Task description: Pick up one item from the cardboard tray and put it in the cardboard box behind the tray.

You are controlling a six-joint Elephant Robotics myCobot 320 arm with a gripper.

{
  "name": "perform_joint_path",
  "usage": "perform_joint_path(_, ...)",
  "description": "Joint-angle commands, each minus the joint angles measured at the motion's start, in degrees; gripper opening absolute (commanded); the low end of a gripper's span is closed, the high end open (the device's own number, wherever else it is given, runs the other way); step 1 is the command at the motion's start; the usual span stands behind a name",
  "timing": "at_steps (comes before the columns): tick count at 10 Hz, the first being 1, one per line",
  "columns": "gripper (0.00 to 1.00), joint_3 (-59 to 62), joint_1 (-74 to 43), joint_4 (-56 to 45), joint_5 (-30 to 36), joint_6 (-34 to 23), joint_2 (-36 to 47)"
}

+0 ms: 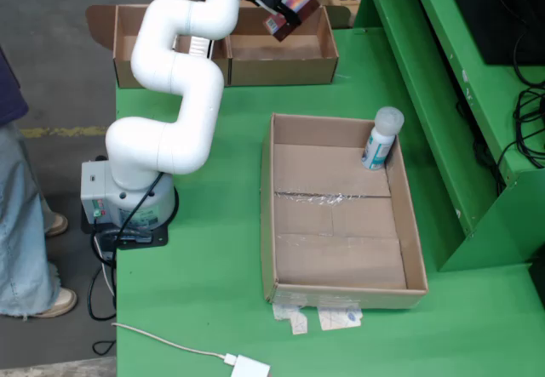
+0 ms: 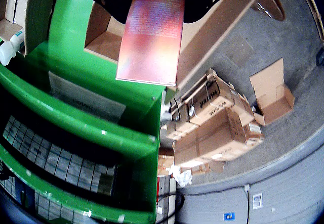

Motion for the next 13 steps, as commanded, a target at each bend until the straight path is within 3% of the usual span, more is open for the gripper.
perform_joint_path(1,0.00,1.66,-0.57,0.86,-0.75,0.05,-1.13)
perform_joint_path(6,0.00,1.66,-0.86,0.86,-0.76,4.03,-2.01)
perform_joint_path(13,0.00,1.66,-0.86,0.86,-0.75,4.37,-2.01)
